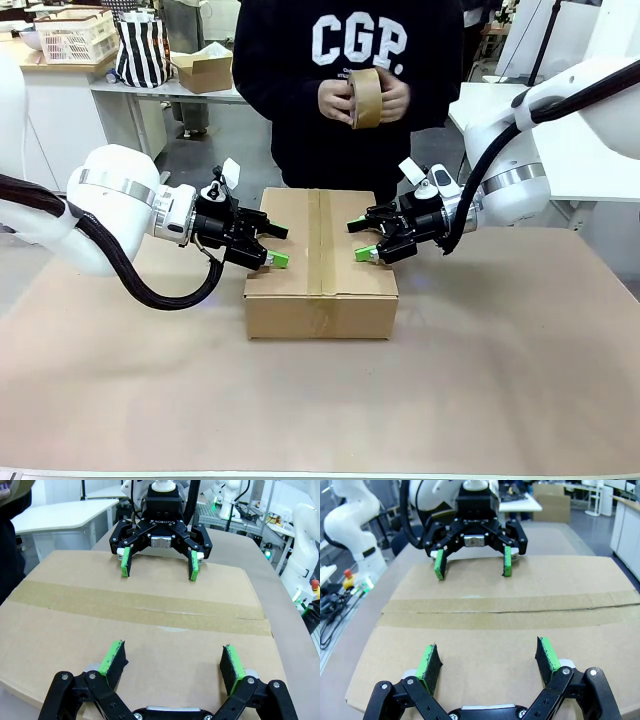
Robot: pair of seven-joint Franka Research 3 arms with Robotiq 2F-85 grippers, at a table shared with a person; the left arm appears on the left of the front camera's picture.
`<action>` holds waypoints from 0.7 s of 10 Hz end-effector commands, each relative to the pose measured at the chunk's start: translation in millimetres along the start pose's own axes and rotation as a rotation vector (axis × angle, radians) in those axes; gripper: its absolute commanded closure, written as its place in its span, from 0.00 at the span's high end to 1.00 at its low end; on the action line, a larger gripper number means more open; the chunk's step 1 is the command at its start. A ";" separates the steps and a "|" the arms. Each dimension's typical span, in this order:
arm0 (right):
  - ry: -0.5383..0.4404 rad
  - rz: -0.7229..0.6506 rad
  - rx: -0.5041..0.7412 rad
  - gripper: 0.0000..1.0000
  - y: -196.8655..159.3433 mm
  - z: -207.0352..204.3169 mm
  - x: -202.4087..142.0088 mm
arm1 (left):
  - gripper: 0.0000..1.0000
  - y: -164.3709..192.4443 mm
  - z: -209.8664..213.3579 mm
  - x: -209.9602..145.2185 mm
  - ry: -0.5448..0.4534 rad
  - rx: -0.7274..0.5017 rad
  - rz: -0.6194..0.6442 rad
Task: Pack the gift set into the box.
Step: Press and hold the closed box until the human finishes sealing it.
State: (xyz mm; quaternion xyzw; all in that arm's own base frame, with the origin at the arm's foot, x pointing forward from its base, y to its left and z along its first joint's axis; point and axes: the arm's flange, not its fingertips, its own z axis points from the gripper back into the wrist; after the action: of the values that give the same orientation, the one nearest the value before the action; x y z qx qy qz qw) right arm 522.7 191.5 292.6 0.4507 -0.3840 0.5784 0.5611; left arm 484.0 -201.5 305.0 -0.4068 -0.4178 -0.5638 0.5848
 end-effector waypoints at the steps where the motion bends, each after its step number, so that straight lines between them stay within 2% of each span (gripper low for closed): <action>1: 0.001 -0.006 0.000 1.00 0.6 -0.2 -2.6 | 1.00 -1.2 -0.3 -4.2 0.007 0.001 -0.004; 7: 0.001 -0.006 0.000 1.00 0.6 -0.2 -2.6 | 1.00 -1.2 -0.3 -4.2 0.007 0.001 -0.004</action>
State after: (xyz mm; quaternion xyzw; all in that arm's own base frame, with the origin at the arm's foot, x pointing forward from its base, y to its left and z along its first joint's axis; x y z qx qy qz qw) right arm 522.7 191.5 292.6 0.4507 -0.3840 0.5784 0.5611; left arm 484.0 -201.5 305.0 -0.4068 -0.4178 -0.5638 0.5848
